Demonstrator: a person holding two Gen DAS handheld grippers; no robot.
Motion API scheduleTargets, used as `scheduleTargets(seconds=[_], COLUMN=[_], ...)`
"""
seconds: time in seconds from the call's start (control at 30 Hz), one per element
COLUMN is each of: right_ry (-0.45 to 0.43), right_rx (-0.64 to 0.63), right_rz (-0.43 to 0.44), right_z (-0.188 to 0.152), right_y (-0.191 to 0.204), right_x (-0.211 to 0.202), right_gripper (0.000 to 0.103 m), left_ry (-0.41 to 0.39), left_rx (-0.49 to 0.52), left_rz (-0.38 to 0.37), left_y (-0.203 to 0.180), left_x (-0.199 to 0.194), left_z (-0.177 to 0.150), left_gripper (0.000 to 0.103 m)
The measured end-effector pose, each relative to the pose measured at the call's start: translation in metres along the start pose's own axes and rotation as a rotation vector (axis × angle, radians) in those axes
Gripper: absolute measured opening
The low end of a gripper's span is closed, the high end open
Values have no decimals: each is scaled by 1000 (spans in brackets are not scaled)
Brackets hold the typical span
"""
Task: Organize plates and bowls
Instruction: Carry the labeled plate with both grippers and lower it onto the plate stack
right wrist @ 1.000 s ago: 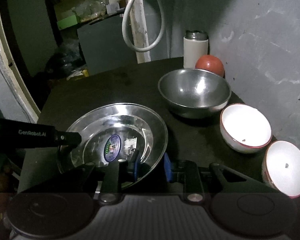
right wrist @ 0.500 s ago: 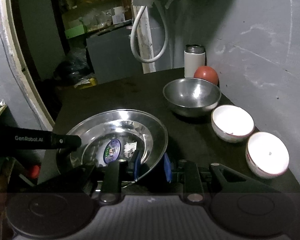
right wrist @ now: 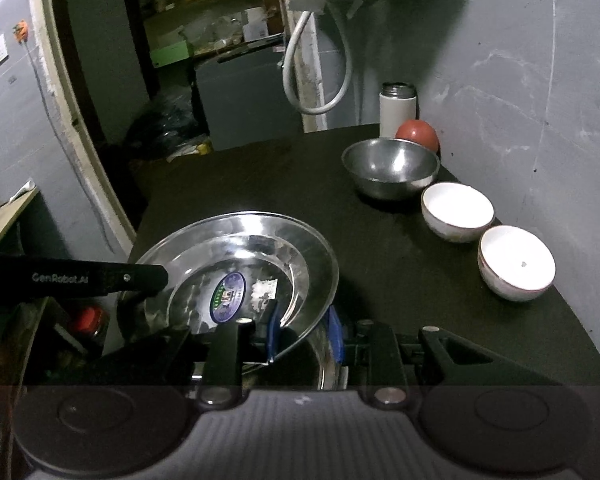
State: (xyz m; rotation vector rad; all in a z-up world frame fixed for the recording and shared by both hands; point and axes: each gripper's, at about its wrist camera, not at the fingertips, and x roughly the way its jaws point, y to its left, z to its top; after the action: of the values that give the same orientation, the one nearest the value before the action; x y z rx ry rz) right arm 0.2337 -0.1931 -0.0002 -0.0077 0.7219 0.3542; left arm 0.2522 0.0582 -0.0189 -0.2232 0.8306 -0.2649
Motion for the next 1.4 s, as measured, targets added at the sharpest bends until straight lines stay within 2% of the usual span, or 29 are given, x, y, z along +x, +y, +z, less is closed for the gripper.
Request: scheduleTargets(seconds=[0.23, 0.4, 0.97, 1.4], right_ry=[37, 61, 109, 142], right_rx=[-1, 0, -29, -42], right_rz=[-2, -1, 36, 7], right_z=[-16, -24, -29, -30], right_y=[-4, -4, 5, 10], right_x=[-10, -11, 0, 1], right_gripper=[29, 30, 31, 31], left_ry=[37, 51, 90, 136], left_rx=[33, 75, 113, 151], left_rz=[-6, 22, 100, 136], left_y=[-10, -15, -17, -25], left_x=[-2, -6, -7, 7], left_z=[-14, -19, -22, -21], left_gripper=[21, 21, 23, 25])
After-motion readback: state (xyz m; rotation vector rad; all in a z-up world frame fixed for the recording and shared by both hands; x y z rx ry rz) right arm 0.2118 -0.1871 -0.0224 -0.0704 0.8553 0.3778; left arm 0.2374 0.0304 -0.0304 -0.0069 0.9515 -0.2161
